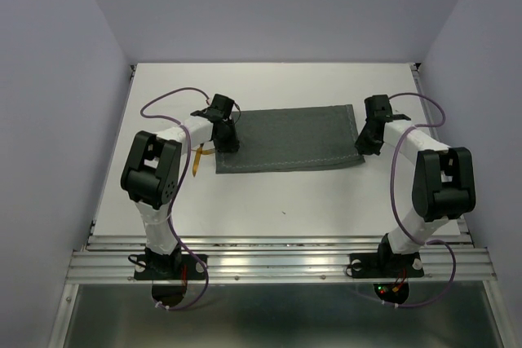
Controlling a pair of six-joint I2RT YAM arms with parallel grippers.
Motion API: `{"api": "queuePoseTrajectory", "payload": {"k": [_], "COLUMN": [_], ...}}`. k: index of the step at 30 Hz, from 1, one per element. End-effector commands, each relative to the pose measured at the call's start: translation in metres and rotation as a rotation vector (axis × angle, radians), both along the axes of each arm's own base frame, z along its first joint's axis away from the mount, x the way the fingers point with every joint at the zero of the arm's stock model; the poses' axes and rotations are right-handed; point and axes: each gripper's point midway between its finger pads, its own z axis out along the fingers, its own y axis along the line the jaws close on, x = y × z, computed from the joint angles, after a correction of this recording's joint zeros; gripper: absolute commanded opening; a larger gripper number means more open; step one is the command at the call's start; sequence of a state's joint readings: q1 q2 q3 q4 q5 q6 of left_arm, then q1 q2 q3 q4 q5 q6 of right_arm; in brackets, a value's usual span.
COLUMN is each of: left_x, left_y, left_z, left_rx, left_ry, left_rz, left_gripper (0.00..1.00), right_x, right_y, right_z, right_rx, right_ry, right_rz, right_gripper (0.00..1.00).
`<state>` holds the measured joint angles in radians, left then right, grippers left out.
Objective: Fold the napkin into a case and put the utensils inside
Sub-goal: Smooth out the rectangle-folded napkin at the center of the board.
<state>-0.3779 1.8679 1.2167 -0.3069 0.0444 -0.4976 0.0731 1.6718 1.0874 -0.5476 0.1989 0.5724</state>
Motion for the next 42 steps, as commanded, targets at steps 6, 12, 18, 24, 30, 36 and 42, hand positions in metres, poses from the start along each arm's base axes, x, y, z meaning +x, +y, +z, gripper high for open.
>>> {"api": "queuePoseTrajectory", "payload": {"k": [6, 12, 18, 24, 30, 36, 42], "left_x": [-0.002, -0.004, -0.005, -0.004, -0.001, 0.002, 0.0], "left_y": [0.001, 0.002, 0.002, 0.0, 0.0, 0.0, -0.001], "left_z": [0.023, 0.024, 0.025, 0.028, 0.033, 0.045, 0.038], "left_rx": [-0.011, -0.011, -0.014, -0.016, -0.016, -0.015, -0.018], "left_ry": [-0.054, -0.058, -0.06, -0.065, -0.076, -0.097, -0.081], "left_rz": [-0.005, -0.006, -0.005, -0.008, -0.009, -0.009, -0.009], "left_gripper": [0.35, 0.35, 0.35, 0.35, 0.35, 0.35, 0.35], "right_x": [0.0, -0.005, -0.006, -0.001, -0.004, -0.03, -0.071], "right_y": [0.0, 0.001, 0.0, 0.002, 0.002, 0.003, 0.009], "right_z": [0.012, 0.0, 0.001, 0.029, 0.057, 0.057, 0.012], "right_rx": [0.011, 0.012, 0.008, 0.021, 0.019, 0.034, 0.086], "right_ry": [-0.026, -0.003, -0.006, -0.067, -0.108, -0.094, 0.037], "right_rz": [-0.003, 0.007, 0.007, 0.008, 0.03, 0.029, -0.015], "right_gripper": [0.18, 0.12, 0.01, 0.01, 0.01, 0.01, 0.01]}}
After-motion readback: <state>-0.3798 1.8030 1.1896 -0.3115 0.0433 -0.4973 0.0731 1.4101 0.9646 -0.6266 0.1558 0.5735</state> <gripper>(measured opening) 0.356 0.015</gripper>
